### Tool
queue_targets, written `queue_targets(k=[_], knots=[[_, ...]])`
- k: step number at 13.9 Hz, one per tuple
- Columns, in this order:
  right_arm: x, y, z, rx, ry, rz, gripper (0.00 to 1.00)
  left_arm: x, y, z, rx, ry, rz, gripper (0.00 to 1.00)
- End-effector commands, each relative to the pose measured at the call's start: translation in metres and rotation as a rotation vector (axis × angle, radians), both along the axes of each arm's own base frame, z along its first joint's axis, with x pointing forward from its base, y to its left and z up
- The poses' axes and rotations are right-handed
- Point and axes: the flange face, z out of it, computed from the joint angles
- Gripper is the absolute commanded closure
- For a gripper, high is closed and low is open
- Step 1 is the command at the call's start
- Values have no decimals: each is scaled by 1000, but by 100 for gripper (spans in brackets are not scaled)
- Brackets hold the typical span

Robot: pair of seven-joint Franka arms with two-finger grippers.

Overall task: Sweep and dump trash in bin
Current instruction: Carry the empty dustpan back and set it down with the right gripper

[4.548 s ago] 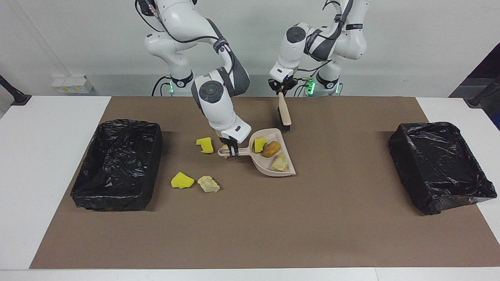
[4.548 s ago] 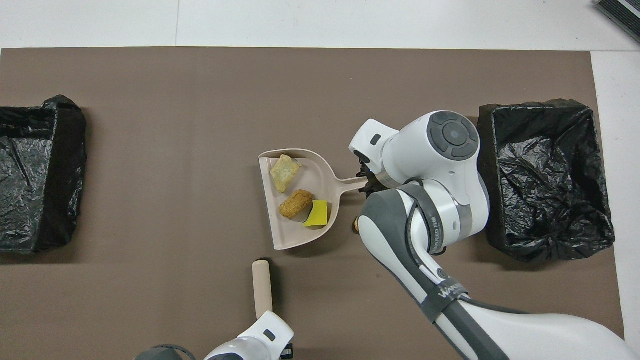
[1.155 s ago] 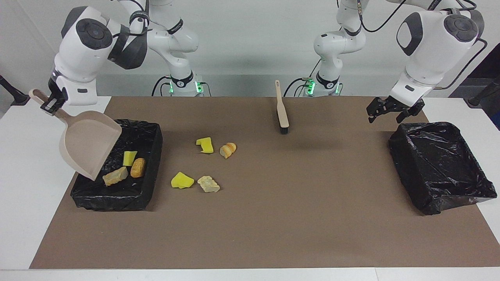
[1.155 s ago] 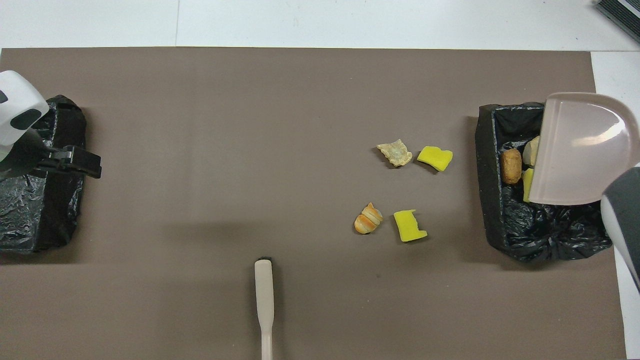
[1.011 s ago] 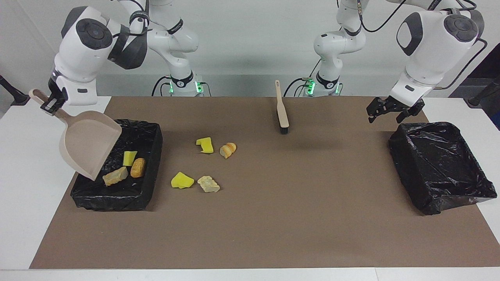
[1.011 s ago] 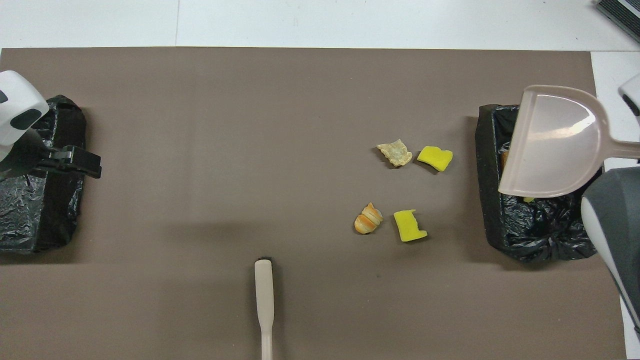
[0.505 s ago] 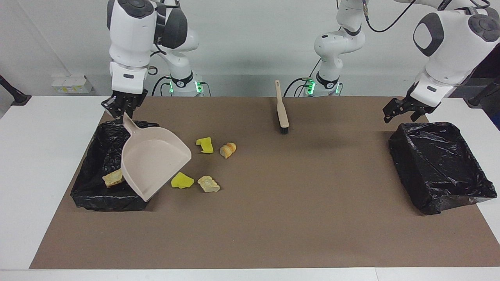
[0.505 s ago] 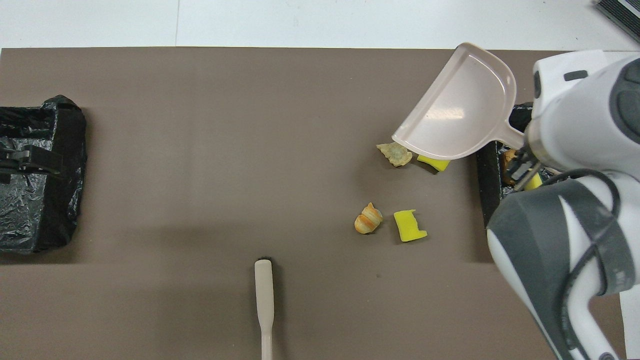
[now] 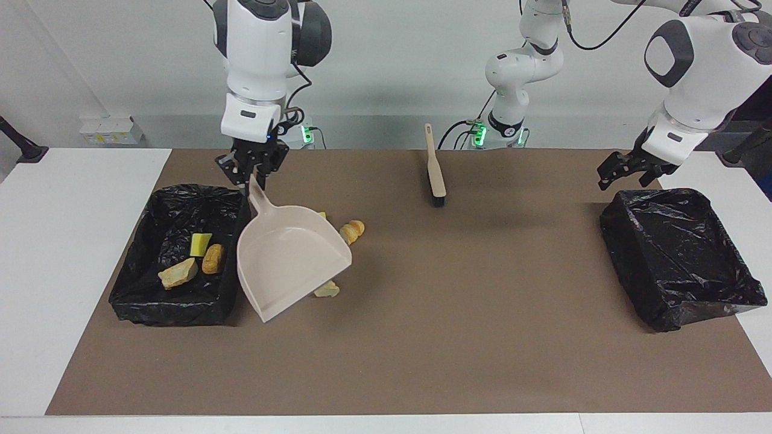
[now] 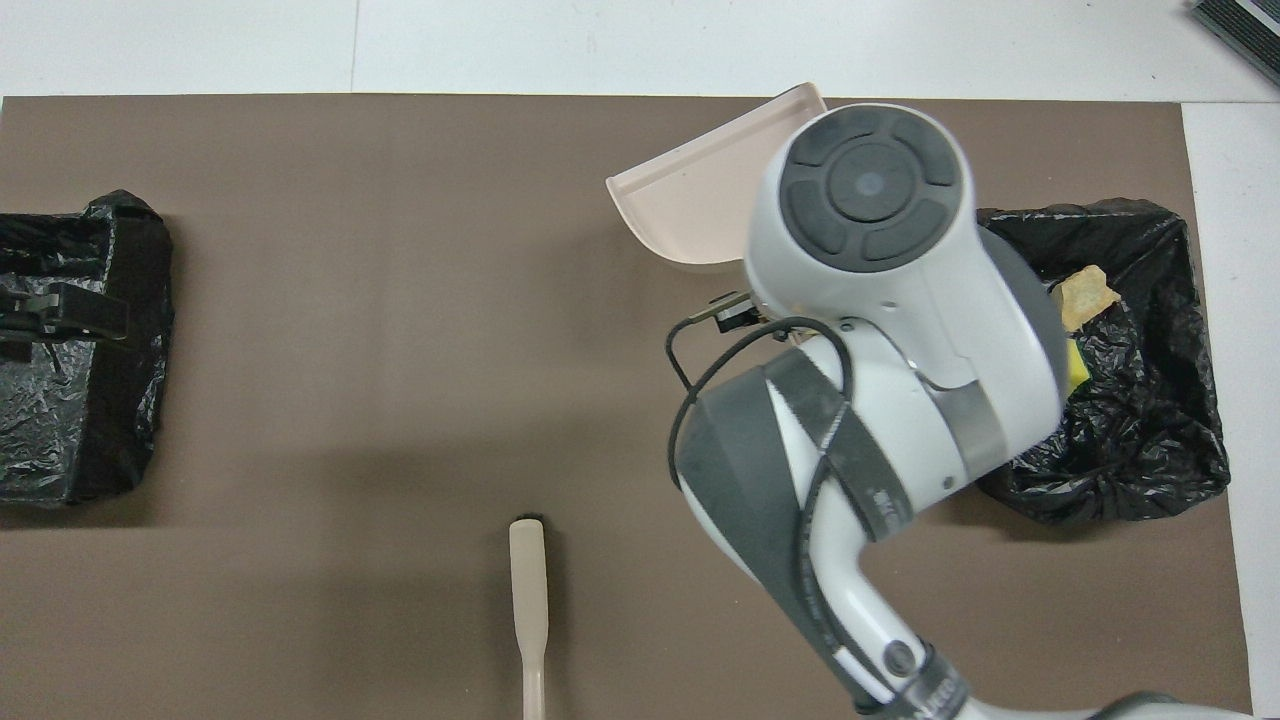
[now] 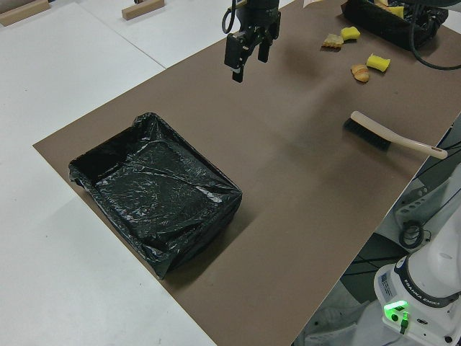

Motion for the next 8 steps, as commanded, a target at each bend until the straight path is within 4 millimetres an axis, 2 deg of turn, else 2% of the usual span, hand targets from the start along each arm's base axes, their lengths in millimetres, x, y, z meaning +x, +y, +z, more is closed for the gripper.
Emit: queue_targets(k=[1,3,5,7,8], knots=[[10,42,-5,113,-9,-150,100,7,-18,4,-23,-41,-27,0],[-4,90,-30,136,-17,-214,100,7,-21,4,-34,-46,-31,0],[-11,120,-52,155,-23,-255,100,7,-29,6,-39,-54,-47,0],[-25,156,-78,164,-26,-292,100,9,-45,7,-34,-78,-81,0],[-33,172,-90,169,-25,-313,100,10,-47,8,-30,-83,-89,0]])
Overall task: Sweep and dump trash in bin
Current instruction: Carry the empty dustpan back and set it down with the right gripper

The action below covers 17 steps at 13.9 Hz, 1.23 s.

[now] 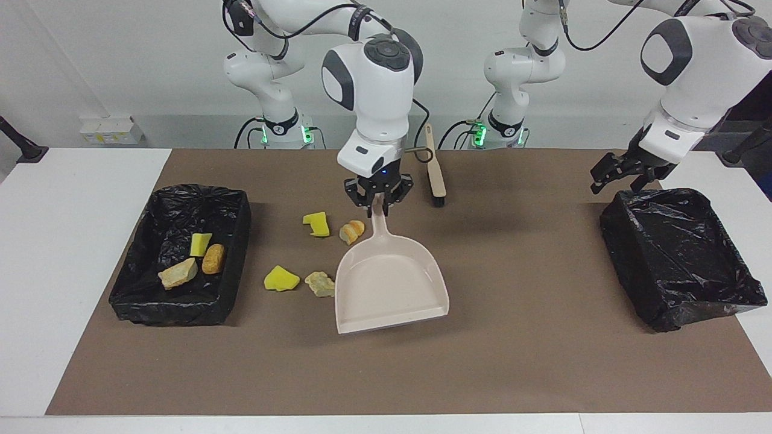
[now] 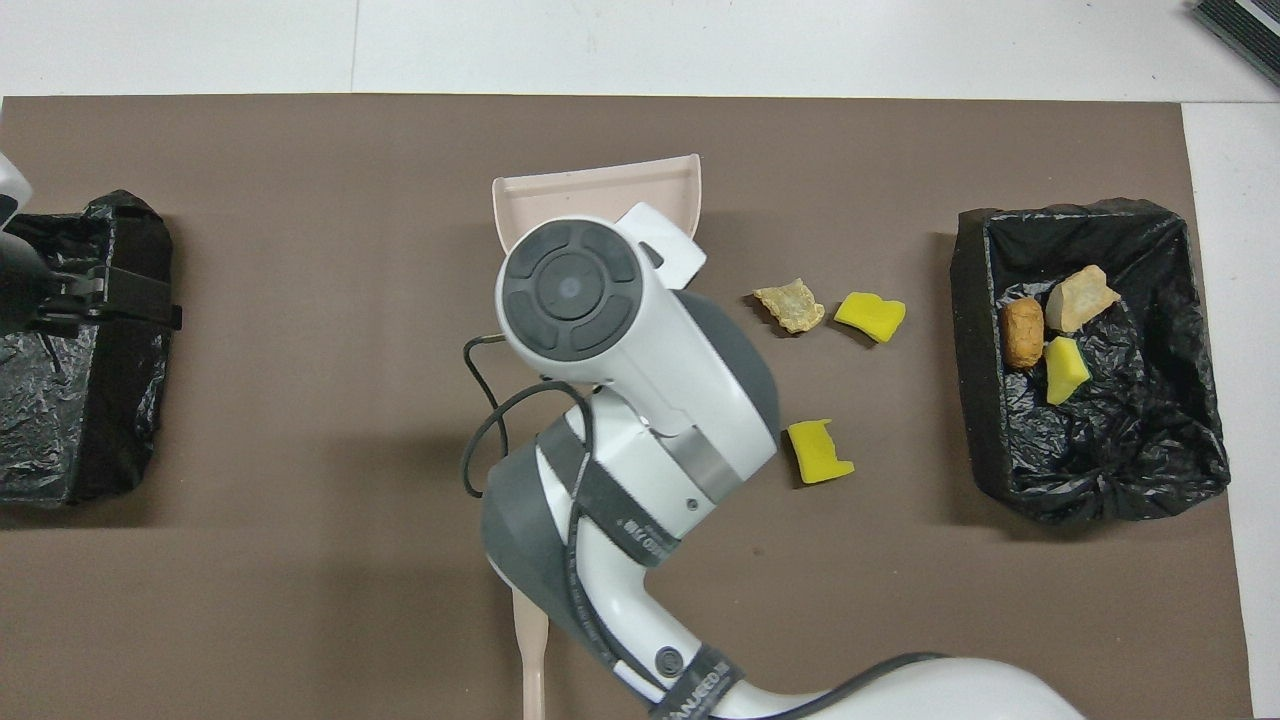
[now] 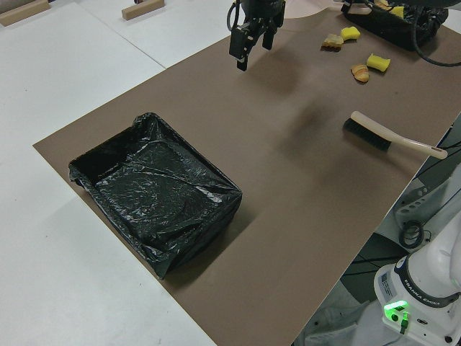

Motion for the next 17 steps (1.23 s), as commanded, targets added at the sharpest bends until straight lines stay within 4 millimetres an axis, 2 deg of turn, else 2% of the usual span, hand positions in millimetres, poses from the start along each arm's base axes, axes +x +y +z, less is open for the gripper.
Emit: queue_targets(k=[1,3,4,6,8,10,17], knots=[[-6,33,-25,43,0,-70,100,3,-7,2,6,-29,-48,0],[-19,55,-45,62,15,-91,100,1,-3,-1,61,-36,-85,0],[-21,58,-45,101,20,-101,100,1,-4,-4,60,-31,-88,0],[-22,57,-56,108,40,-107,100,-2,-3,-5,56,-13,-62,0],[-22,57,-56,130,58,-116,100,-1,-2,-4,58,-15,-50,0],[-21,54,-61,136,67,-119,100,-1,10,-4,58,-14,-27,0],[-24,47,-83,176,97,-121,98,0,10,-3,58,-18,-28,0]])
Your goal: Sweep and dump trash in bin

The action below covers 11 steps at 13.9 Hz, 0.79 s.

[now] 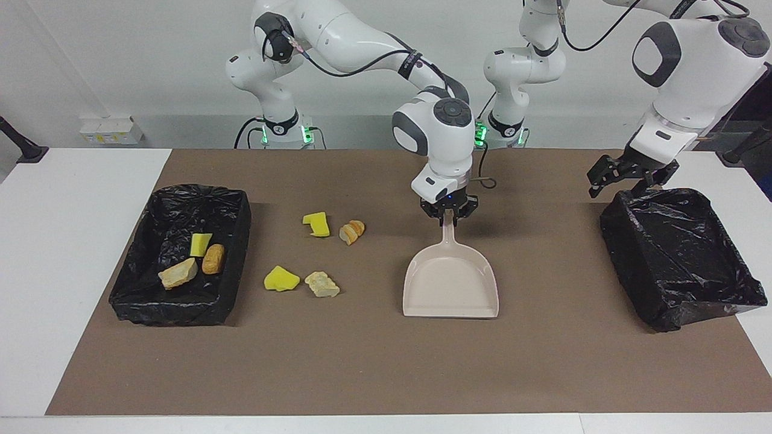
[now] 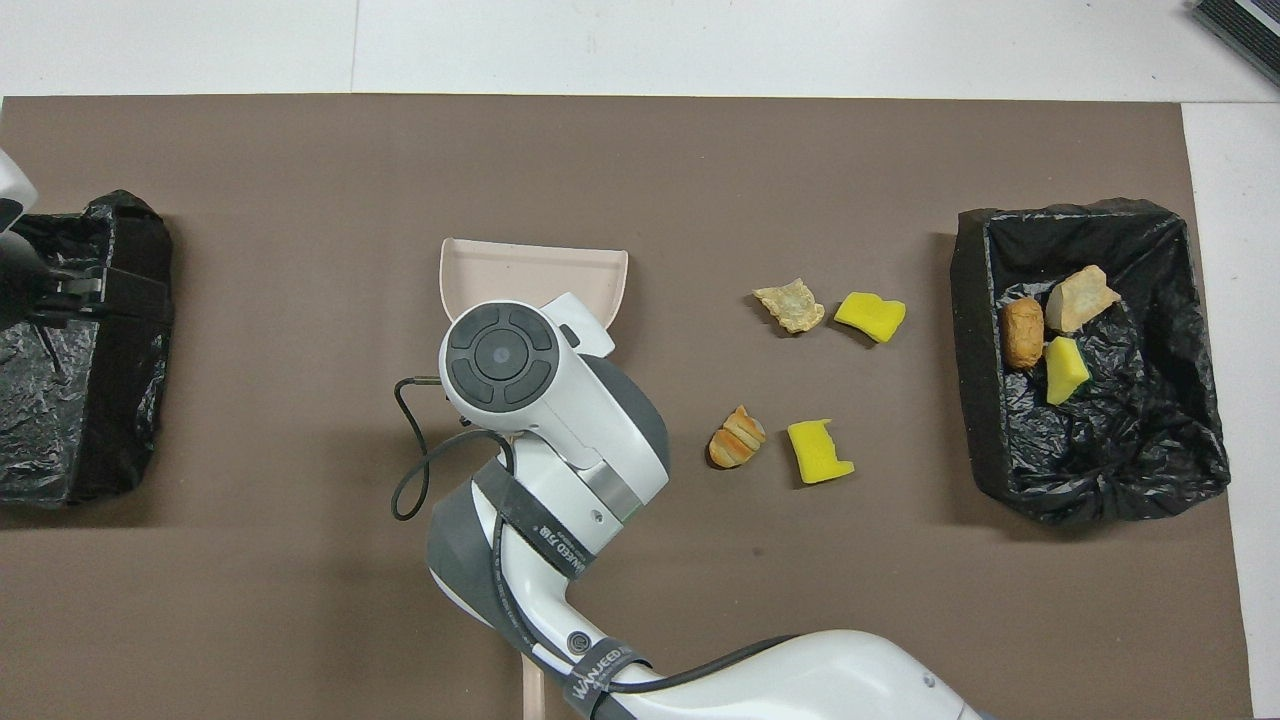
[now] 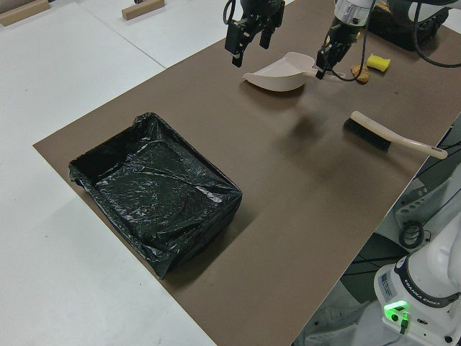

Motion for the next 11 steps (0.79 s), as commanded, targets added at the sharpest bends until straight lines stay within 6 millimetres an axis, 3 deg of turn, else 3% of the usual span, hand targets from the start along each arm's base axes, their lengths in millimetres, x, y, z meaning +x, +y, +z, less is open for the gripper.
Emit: queue_targets(k=[1,2,5,6,7,8,10,11], knots=[[3,-15,-5,25,9,2,88,-2,1,-1,15,1,6,0],[6,-23,-9,18,11,31,73,-2,1,-1,15,1,6,0],[4,-21,-8,50,30,55,68,-2,0,-1,15,1,9,0],[6,-23,-9,49,29,59,47,-1,1,1,14,-11,14,0],[9,-23,-7,52,22,69,16,-4,0,-2,15,10,0,0],[14,-29,-5,44,12,67,0,-4,-2,-1,15,9,-3,0],[19,-33,-2,40,3,52,0,-4,-4,-2,15,12,-14,0],[24,-40,10,41,-16,46,0,-4,0,-2,17,12,-17,0]])
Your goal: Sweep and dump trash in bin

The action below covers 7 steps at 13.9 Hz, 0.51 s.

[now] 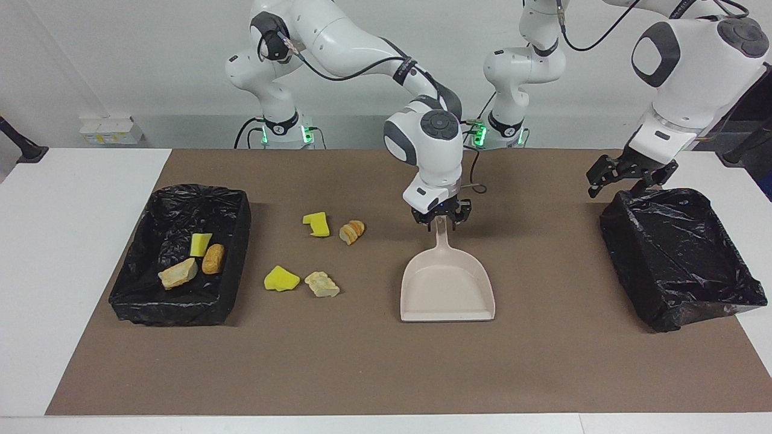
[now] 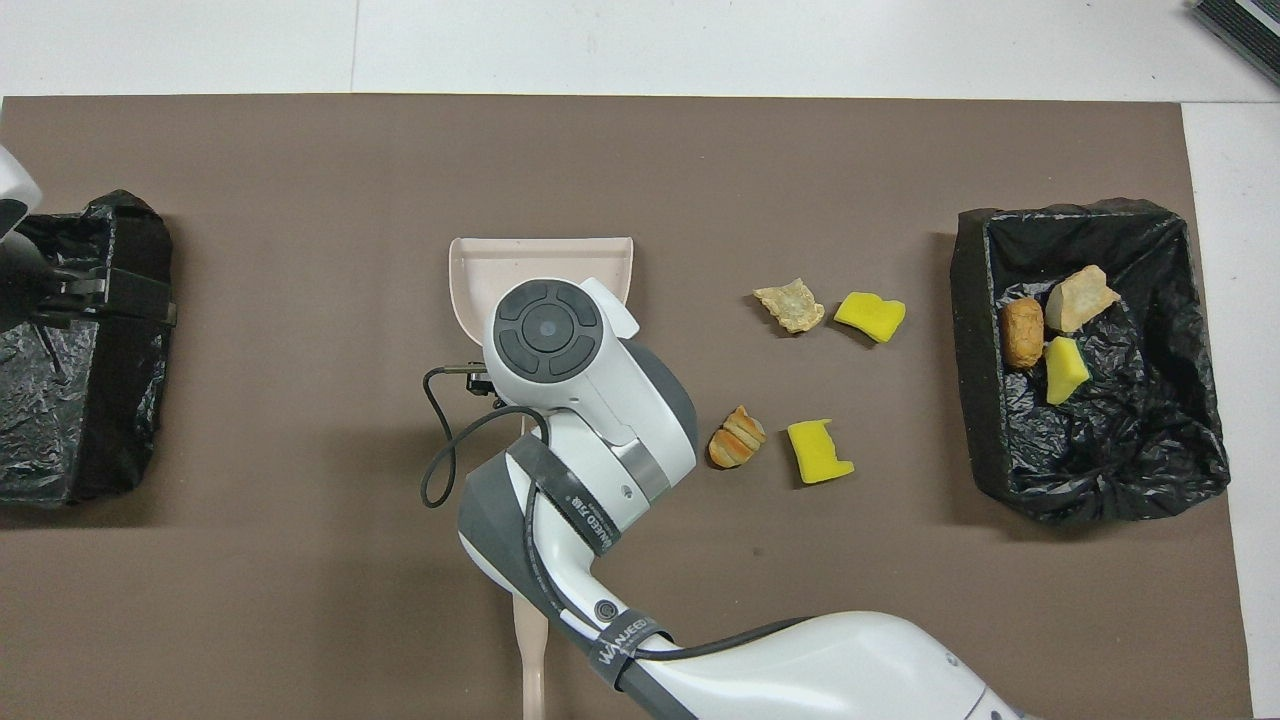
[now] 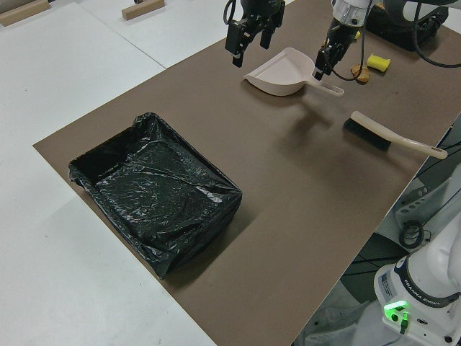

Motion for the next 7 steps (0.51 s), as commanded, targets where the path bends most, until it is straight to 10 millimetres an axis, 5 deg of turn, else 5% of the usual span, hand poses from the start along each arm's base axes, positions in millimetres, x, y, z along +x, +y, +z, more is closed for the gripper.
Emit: queue_targets(k=[1,5,7], knots=[[13,-30,40,31,-47,-12,0,-4,7,-2,17,7,-16,0],[30,-110,133,49,-81,-111,0,2,11,-20,16,-8,-16,0],[38,-145,162,58,-103,-160,0,5,-20,-53,16,-36,-62,0]])
